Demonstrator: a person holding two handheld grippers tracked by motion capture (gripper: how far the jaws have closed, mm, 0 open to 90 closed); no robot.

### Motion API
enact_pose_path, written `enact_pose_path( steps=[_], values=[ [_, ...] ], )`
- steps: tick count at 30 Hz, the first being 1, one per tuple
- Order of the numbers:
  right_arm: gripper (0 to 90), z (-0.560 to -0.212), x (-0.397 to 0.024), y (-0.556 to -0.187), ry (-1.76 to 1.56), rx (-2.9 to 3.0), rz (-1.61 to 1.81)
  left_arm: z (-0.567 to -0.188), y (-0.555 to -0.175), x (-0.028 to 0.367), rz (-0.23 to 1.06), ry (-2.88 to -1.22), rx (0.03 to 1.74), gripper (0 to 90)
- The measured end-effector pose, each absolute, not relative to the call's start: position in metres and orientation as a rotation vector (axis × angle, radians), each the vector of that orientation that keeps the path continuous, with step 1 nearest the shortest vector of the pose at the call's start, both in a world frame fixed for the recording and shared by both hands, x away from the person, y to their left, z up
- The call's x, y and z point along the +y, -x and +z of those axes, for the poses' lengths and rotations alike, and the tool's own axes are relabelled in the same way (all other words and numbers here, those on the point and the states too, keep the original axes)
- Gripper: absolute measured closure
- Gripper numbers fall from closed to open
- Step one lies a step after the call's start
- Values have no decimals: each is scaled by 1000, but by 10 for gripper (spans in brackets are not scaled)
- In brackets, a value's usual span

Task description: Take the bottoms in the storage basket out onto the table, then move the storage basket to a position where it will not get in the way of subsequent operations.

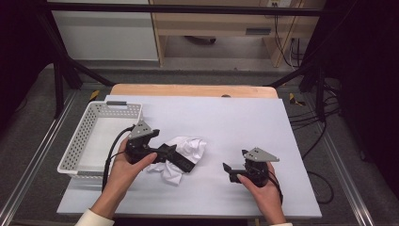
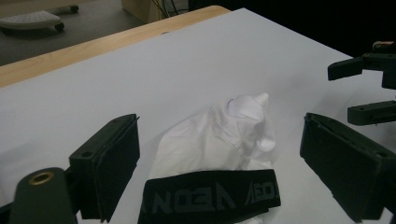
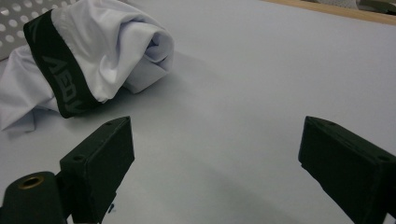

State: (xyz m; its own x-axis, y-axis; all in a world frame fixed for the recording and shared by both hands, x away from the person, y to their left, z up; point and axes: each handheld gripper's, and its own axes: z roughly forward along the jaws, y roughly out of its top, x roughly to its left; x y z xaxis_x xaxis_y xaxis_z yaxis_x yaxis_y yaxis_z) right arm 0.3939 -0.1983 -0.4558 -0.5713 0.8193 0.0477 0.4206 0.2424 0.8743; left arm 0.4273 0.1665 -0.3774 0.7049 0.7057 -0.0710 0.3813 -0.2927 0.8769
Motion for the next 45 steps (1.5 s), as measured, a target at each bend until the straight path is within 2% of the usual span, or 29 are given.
enact_pose_path(
  steps=[7,14,19,28,32,39,45],
  values=[
    [111,-448,-188,-395,-1119,2114,1264,-378,-417,181,441,-1901,840,107],
    [176,-437,-160,-400,-1042,2205,1208,-378,-403,200,498,-1899,849,87],
    [191,-427,-139,-410,-1000,2266,1188,-379,-402,209,534,-1952,873,89],
    [190,-412,-104,-433,-951,2321,1185,-385,-396,220,526,-1918,896,88],
    [191,-411,-91,-438,-920,2343,1174,-389,-395,223,512,-1905,925,89],
    [236,-413,-78,-434,-939,2338,1183,-390,-387,233,571,-1858,984,97],
    [206,-416,-65,-435,-884,2358,1101,-392,-388,237,570,-1860,998,98]
  ],
)
